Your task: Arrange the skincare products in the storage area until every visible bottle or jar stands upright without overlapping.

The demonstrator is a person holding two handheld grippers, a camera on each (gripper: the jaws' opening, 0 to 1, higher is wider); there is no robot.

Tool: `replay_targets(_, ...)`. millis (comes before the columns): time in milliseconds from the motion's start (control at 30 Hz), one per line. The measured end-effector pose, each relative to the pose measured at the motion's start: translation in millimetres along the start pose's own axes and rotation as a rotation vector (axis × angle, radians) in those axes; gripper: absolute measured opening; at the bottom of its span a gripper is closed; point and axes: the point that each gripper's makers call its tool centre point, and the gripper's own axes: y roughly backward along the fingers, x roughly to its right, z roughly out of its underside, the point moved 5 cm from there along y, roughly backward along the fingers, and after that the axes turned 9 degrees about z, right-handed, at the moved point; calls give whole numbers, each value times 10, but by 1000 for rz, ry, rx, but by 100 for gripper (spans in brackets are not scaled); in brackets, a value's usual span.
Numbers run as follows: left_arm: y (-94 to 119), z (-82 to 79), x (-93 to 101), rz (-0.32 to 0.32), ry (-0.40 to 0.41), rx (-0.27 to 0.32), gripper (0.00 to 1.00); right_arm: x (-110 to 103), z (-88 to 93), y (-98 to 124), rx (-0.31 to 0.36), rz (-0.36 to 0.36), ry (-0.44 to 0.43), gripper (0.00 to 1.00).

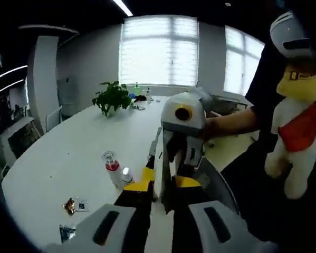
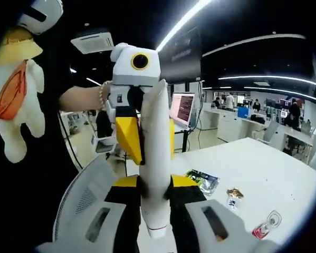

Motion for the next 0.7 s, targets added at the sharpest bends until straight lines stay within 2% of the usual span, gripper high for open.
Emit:
replay_targets(233,-113,-13,26,1,-48,-71,13,22,16,11,-23,9,14,18)
replay_targets(333,-159,-2,28,9,-60,-84,13,25,9,6,-29,9,26,18)
replay_targets(500,-168,53,-36,4,-52,-80,13,63,72,3,-48,29,23,19)
replay_targets(700,-211,137,-75,13,-35,-104,12,61,167,-14,-75,34,19,20)
